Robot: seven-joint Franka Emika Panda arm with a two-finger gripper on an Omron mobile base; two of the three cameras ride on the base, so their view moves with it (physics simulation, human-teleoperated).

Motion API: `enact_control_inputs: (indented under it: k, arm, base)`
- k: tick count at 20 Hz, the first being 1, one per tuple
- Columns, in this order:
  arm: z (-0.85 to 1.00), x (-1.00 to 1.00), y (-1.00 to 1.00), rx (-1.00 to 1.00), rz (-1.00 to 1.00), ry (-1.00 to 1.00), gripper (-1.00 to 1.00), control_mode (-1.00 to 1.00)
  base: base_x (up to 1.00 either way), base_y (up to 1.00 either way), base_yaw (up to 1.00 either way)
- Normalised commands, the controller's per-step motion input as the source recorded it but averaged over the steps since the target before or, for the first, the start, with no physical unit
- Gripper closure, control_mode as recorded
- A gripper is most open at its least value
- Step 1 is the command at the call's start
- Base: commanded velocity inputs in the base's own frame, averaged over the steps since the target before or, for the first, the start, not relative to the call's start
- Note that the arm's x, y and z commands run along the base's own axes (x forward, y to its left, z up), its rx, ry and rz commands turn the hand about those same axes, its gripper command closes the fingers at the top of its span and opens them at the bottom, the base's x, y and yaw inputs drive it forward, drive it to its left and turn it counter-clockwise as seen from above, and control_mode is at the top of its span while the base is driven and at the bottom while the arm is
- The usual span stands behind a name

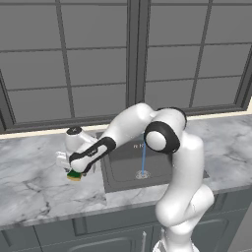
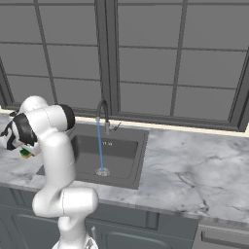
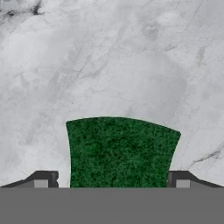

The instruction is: Soak the sponge with water for a few seconds and then drop it inside the sink.

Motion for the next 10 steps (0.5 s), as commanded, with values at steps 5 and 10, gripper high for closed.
enact_control_inputs:
  k: [5,10]
  arm:
    - [0.0,0.0,0.0,0.0,0.0,0.0,1.0,-1.0]
    - [0.0,0.01,0.0,0.0,0.0,0.0,1.0,-1.0]
  base:
    - [0.0,0.0,0.0]
    - [0.0,0.0,0.0]
